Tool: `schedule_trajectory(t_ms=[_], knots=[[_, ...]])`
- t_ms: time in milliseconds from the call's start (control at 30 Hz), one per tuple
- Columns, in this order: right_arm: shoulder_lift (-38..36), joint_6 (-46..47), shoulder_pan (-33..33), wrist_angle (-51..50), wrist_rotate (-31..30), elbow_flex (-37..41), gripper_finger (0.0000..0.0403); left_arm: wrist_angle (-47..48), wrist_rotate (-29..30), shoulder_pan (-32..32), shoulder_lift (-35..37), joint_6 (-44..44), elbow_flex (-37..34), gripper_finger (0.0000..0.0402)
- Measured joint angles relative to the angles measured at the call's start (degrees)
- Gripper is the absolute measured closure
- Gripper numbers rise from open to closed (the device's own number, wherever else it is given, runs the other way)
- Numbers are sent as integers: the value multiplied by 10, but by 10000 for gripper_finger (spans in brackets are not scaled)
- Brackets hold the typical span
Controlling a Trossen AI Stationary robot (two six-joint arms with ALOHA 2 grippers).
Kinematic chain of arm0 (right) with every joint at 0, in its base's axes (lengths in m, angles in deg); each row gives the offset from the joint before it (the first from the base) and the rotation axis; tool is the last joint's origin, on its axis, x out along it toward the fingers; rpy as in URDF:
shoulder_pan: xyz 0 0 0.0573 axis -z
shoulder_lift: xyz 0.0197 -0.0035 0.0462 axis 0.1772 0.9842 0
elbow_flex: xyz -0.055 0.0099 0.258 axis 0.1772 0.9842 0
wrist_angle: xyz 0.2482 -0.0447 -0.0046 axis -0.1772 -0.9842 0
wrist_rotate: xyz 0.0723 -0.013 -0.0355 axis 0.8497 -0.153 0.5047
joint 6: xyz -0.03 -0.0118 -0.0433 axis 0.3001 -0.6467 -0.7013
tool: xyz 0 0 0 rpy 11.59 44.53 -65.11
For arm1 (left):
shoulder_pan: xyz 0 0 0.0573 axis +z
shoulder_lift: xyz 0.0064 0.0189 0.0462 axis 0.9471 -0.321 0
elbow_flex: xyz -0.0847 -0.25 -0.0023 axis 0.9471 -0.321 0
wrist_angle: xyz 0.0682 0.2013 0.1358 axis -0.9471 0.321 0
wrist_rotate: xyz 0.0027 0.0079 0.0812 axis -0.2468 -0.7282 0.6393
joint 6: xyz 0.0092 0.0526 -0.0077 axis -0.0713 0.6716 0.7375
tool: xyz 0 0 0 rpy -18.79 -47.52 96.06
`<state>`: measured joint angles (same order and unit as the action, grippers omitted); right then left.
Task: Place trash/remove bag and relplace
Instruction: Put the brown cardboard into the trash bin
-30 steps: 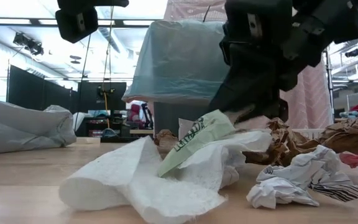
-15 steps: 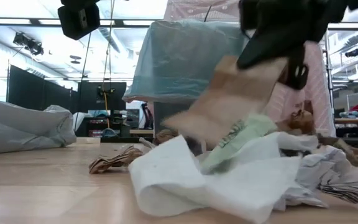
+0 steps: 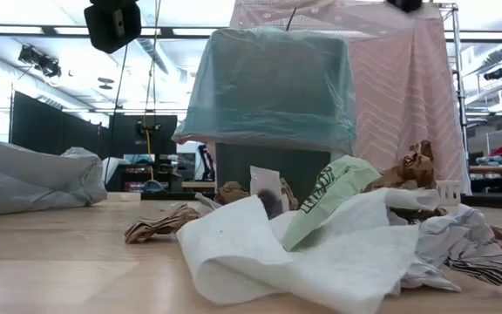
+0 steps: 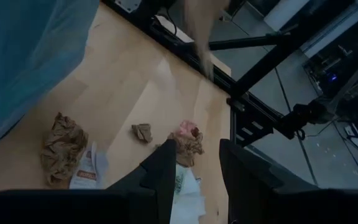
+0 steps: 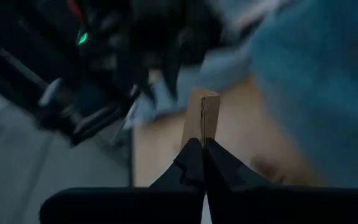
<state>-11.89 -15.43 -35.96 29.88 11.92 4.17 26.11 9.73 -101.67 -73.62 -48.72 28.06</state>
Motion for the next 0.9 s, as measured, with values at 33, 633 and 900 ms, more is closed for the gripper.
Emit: schedule_trajectory(t_ms=[33,633,900], knots=[[-5,-28,1,-17,-27,-21,403,-3,2,0,0,0,0,271],[49,-204,142,-128,12,-139,403,-15,32,0,0,0,0,271],[66,-212,167,-188,27,-139,403,-7,43,0,0,3,0,271]])
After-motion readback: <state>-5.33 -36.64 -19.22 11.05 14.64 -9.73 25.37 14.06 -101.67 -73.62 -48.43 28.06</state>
